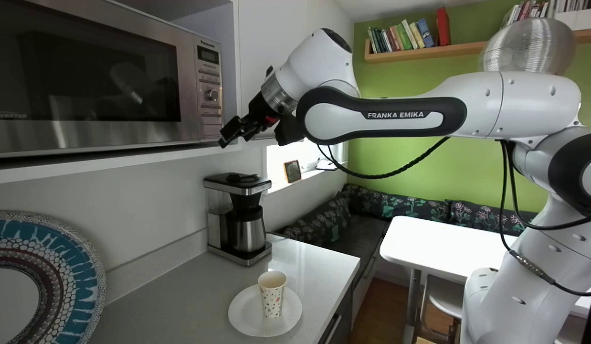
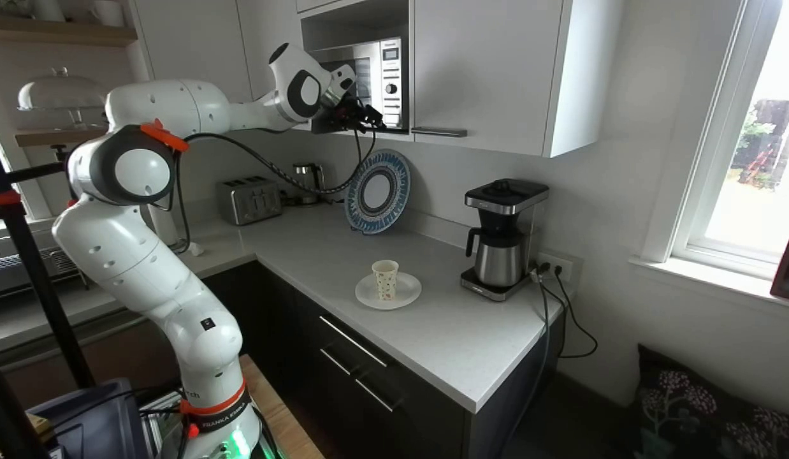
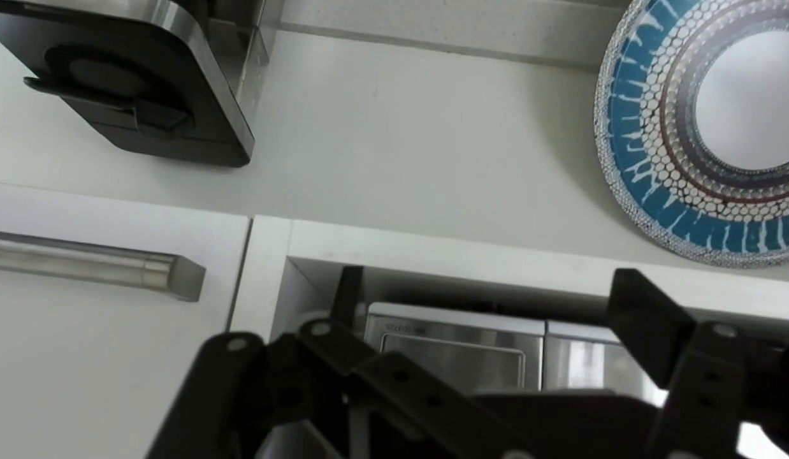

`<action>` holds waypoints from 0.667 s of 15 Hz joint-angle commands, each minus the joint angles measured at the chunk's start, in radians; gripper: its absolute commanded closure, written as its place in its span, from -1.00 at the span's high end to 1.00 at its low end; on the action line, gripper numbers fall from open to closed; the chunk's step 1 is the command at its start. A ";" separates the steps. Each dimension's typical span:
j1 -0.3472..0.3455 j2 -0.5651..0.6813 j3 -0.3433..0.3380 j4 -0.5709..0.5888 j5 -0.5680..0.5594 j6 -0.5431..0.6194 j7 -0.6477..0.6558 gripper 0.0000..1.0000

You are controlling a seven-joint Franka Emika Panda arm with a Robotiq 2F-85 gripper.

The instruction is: Open the microwave door

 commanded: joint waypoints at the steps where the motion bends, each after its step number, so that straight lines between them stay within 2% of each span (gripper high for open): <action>1: -0.029 0.005 0.007 -0.032 -0.010 0.123 0.049 0.32; 8: -0.065 0.039 0.015 -0.051 -0.016 0.278 0.061 -0.79; 10: -0.081 0.049 0.023 -0.051 -0.028 0.321 0.065 -0.99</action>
